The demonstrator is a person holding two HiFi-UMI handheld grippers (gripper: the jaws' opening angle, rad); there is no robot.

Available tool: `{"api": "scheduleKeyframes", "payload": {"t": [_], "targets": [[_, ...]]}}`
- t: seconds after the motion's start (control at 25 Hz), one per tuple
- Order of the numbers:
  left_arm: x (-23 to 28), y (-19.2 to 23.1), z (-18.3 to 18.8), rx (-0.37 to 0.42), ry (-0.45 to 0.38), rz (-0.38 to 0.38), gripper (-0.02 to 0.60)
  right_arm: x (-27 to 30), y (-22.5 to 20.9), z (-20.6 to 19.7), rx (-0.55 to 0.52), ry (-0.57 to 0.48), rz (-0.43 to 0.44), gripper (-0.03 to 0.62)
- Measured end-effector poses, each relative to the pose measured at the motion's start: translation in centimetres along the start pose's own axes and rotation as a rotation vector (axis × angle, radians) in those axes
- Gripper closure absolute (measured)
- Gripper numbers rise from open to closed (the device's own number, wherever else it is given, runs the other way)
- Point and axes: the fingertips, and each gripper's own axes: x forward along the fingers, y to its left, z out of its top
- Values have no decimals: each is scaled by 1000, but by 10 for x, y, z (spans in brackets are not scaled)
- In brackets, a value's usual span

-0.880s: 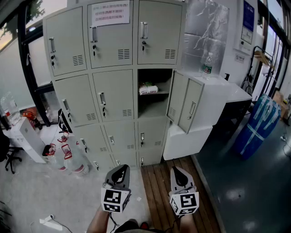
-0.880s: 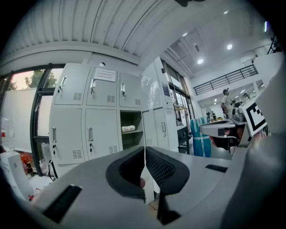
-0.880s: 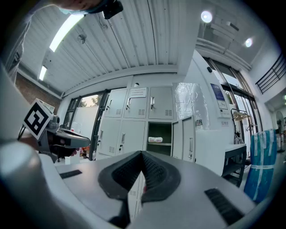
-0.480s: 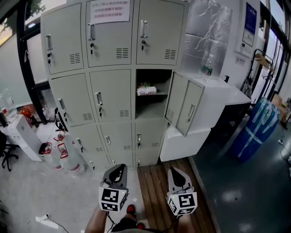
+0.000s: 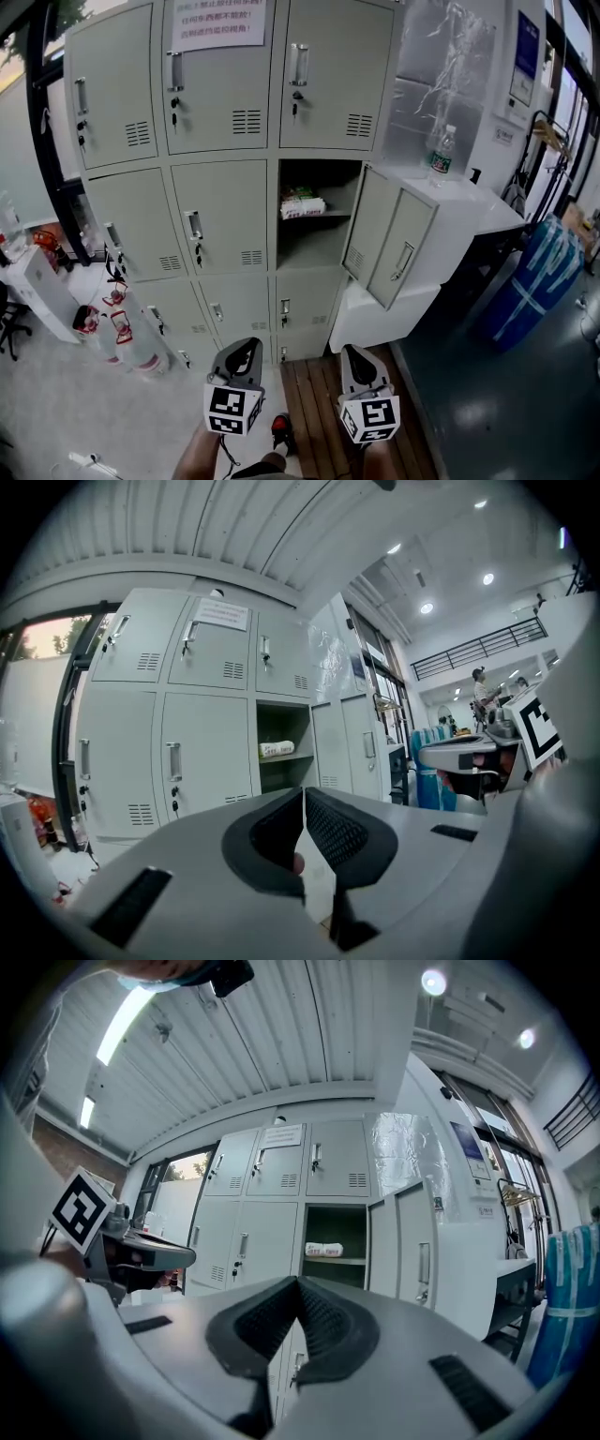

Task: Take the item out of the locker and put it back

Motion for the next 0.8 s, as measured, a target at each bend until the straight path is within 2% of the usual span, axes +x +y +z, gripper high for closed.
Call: {"api": "scheduleKeyframes", "payload": {"t": [0.48,0.8], "targets": [[132,67,24,-3,-8,-6,552,145,-45,8,-12,4,15,580],[195,112,15,-8,19,16,552,236,-57,1,-74,5,46,580]]}}
